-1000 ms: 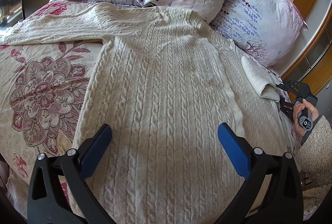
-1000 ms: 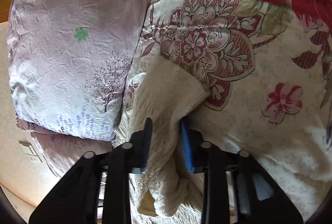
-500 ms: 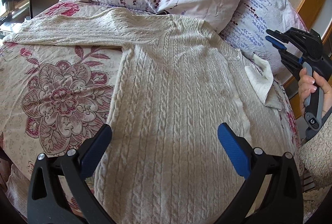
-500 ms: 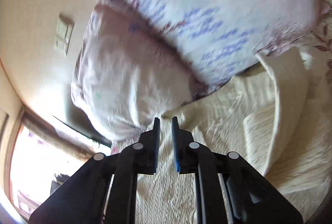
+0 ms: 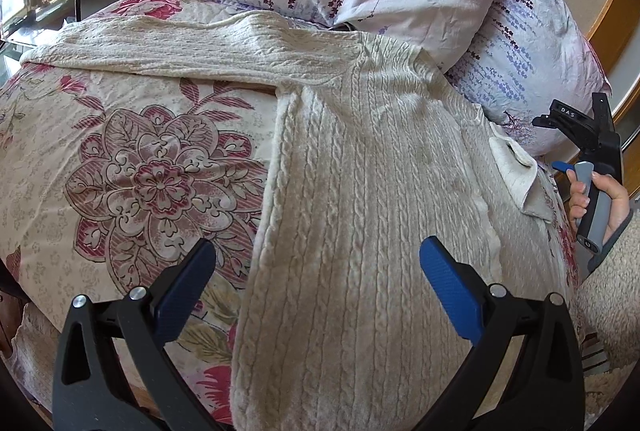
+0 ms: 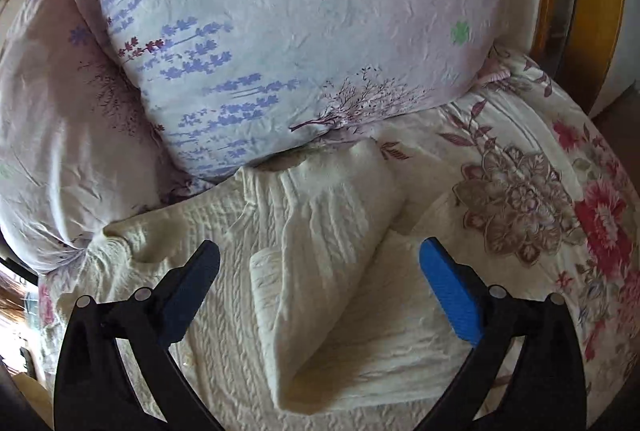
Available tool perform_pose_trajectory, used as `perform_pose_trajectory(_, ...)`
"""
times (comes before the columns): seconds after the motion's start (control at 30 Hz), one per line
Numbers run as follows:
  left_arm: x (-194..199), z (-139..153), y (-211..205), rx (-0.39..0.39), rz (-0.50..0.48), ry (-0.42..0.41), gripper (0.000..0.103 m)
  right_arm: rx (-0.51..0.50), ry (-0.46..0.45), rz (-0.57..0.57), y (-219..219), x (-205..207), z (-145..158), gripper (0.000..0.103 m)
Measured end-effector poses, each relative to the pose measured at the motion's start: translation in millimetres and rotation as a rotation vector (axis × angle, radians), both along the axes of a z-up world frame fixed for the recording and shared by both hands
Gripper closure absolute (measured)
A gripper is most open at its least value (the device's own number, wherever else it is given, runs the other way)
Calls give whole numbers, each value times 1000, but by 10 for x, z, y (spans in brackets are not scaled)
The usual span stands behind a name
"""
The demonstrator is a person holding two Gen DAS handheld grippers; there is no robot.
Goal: Fold small clothes
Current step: 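Carry the held sleeve across the cardigan body toward the collar with the right tool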
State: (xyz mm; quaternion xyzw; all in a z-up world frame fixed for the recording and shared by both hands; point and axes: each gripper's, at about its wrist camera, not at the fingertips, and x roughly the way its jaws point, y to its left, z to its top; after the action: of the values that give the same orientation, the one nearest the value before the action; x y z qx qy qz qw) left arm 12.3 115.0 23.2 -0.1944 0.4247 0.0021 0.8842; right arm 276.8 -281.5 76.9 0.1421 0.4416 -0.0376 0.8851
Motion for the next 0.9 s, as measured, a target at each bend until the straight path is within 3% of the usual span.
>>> perform_pose_trajectory(0.07,12,-11,16,1,-5,6,2,-32,27,59,101,233,-81,40)
perform_pose_trajectory(0.17,21,-41,45,4,-8,23,2,-99,90,117,303,505,-239,50)
perform_pose_trajectory(0.4,-16,-66,194,0,13,30,2,-261,246,149,502,830,-605,54)
perform_pose_trajectory(0.47,2,-53,217,0,16,25,2,-288,225,153,481,787,-613,87)
perform_pose_trajectory(0.5,15,-46,226,-2,15,23,2,-242,206,147,420,765,-585,96)
perform_pose_trajectory(0.6,66,-16,259,-14,13,12,2,-87,137,81,183,683,-417,95)
perform_pose_trajectory(0.7,130,23,286,-26,10,0,2,-10,38,89,166,568,-159,95)
perform_pose_trajectory(0.9,205,58,356,-65,13,-14,2,219,-134,219,667,296,306,96)
